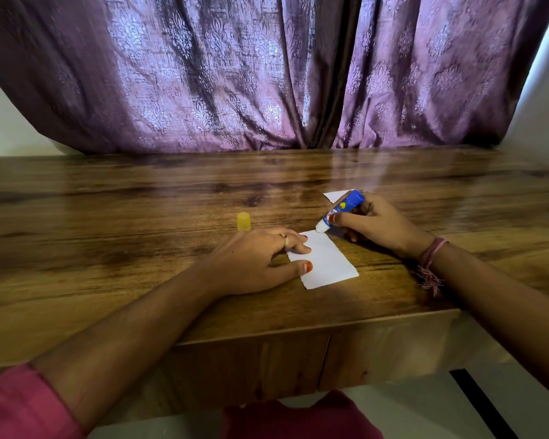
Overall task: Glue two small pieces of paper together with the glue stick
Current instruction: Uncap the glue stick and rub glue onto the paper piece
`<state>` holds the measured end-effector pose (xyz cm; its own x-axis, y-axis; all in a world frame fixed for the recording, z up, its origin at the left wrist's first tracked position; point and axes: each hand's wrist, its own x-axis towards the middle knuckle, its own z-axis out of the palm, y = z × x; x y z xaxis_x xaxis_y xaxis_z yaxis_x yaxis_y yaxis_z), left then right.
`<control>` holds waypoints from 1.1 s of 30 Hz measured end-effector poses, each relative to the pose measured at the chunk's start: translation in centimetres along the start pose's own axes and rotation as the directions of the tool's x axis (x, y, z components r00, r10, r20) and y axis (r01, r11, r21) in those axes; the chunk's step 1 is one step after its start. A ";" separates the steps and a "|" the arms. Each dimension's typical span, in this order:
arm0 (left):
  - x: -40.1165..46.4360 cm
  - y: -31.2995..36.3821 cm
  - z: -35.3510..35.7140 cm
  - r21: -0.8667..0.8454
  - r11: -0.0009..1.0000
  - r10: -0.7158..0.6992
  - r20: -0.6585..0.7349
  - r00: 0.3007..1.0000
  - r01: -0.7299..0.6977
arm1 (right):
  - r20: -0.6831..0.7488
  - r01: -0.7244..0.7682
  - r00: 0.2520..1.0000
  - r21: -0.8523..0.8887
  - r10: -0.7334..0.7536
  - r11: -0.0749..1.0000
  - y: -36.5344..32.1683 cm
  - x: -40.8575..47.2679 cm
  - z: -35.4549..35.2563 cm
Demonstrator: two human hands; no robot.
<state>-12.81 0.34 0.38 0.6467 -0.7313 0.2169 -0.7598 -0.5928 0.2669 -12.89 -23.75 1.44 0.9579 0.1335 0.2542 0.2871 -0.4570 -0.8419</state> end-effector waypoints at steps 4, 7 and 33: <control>0.0 0.0 0.0 -0.003 1.000 0.013 -0.001 1.000 -0.013 | 0.011 0.013 1.000 0.009 -0.013 1.000 -0.1 -0.1 0.0; -0.1 0.0 0.0 0.000 1.000 0.011 0.001 1.000 -0.011 | 0.016 0.011 1.000 0.000 -0.011 1.000 -0.1 -0.2 0.0; 0.1 0.1 0.0 0.021 1.000 0.016 0.024 1.000 -0.016 | 0.081 0.058 0.995 0.068 -0.063 0.996 0.4 -0.5 -0.4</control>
<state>-12.83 0.26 0.41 0.6328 -0.7484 0.1987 -0.7715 -0.5877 0.2437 -13.28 -24.35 1.20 0.9350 0.2330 0.2674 0.3415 -0.3875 -0.8563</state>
